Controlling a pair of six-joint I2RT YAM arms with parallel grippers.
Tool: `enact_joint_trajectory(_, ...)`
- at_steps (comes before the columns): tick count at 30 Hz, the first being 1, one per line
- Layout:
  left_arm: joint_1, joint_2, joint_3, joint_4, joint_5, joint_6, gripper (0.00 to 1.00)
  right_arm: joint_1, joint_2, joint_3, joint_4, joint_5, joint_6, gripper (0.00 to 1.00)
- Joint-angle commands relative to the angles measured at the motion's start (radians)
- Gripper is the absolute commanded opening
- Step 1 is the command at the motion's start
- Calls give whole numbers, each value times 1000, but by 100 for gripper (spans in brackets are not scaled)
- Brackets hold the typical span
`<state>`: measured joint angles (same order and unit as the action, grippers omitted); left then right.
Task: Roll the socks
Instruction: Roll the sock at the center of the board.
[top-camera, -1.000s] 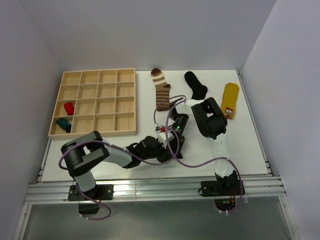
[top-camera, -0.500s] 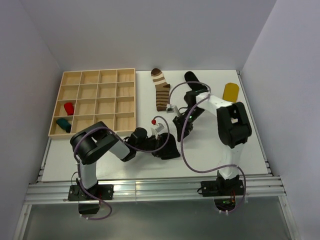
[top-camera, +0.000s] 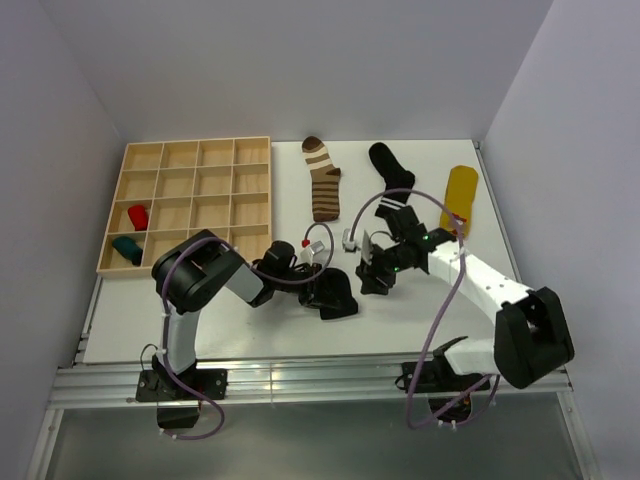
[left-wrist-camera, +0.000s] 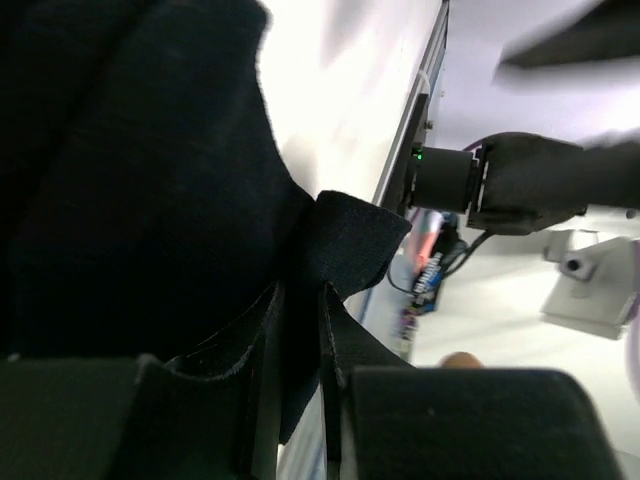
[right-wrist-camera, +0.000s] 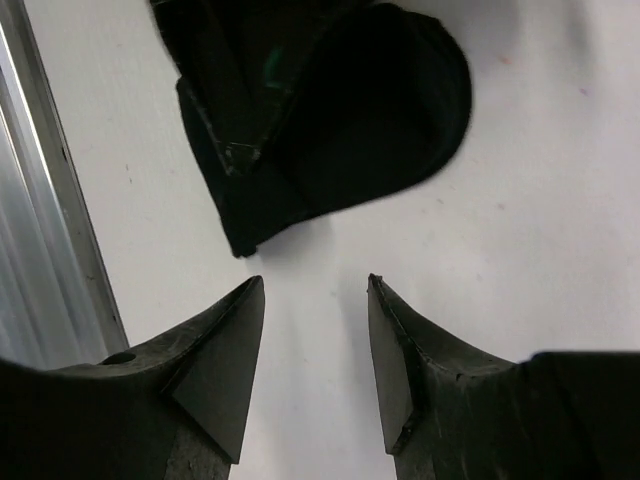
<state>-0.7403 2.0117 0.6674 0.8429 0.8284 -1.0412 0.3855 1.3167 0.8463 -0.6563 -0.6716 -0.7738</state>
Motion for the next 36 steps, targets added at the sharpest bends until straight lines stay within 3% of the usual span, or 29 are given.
enact_joint_trajectory(1,5,30,14,-202,21,-42,0,96,-86,-93,177,81,-4,53)
enact_joint_trajectory(11,22,51,51,-292,20,-26,0,326,-180,-242,334,214,-12,58)
enact_joint_trajectory(24,24,73,46,-265,54,-22,0,490,-82,-320,489,394,-16,57)
enact_joint_trajectory(31,24,59,72,-269,94,6,0,503,7,-276,460,423,-21,35)
enact_joint_trajectory(32,24,56,78,-275,95,12,1,503,27,-262,446,422,-24,28)
enact_joint_trajectory(36,24,19,127,-376,75,110,17,504,41,-251,371,420,-44,20)
